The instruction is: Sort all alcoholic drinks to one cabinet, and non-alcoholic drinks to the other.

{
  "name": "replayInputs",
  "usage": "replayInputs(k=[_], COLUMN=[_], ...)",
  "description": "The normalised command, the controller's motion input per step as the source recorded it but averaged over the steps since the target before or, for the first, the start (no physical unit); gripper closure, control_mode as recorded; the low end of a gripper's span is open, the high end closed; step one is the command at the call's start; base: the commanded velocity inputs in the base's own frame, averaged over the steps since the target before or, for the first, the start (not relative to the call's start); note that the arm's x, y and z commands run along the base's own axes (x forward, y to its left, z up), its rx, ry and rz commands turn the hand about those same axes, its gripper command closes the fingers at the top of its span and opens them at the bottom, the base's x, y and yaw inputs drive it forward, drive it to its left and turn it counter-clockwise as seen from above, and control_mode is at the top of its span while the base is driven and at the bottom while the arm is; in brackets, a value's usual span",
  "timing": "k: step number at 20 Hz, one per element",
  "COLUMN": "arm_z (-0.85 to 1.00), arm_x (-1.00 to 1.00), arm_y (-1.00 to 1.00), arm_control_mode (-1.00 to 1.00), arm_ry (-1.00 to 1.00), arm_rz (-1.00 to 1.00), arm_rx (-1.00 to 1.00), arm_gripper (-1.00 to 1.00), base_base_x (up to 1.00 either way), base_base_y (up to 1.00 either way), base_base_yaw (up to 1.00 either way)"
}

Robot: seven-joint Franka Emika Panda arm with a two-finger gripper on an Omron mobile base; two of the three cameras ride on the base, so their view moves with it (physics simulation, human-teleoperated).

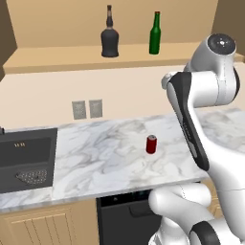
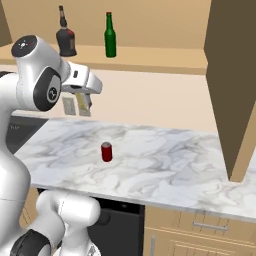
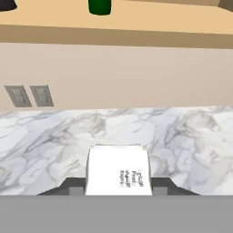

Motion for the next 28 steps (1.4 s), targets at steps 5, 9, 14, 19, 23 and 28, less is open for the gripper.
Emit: replayInputs(k=[5,9,14,19,23,28], arm_z=[0.00,0.00,0.00,0.00,0.00,0.00], arm_x=[0.00,0.00,0.00,0.00,0.00,0.00], arm_y=[0.00,0.00,0.00,0.00,0.00,0.00], arm_control_mode=[1.00,1.00,1.00,1.00,1.00,1.00], arm_ry=[0.00,0.00,0.00,0.00,0.00,0.00], arm_rz=[0.00,0.00,0.00,0.00,0.00,0.00], arm_rx=[0.00,0.00,0.00,0.00,0.00,0.00], arm_gripper=[1.00,1.00,1.00,1.00,1.00,1.00], base_base_x=[-0.42,-0.43,-0.44,-0.48,-0.48,-0.46], base_base_y=[0.00,0.00,0.00,0.00,0.00,0.00], base_base_yaw=[0.00,0.00,0.00,0.00,0.00,0.00])
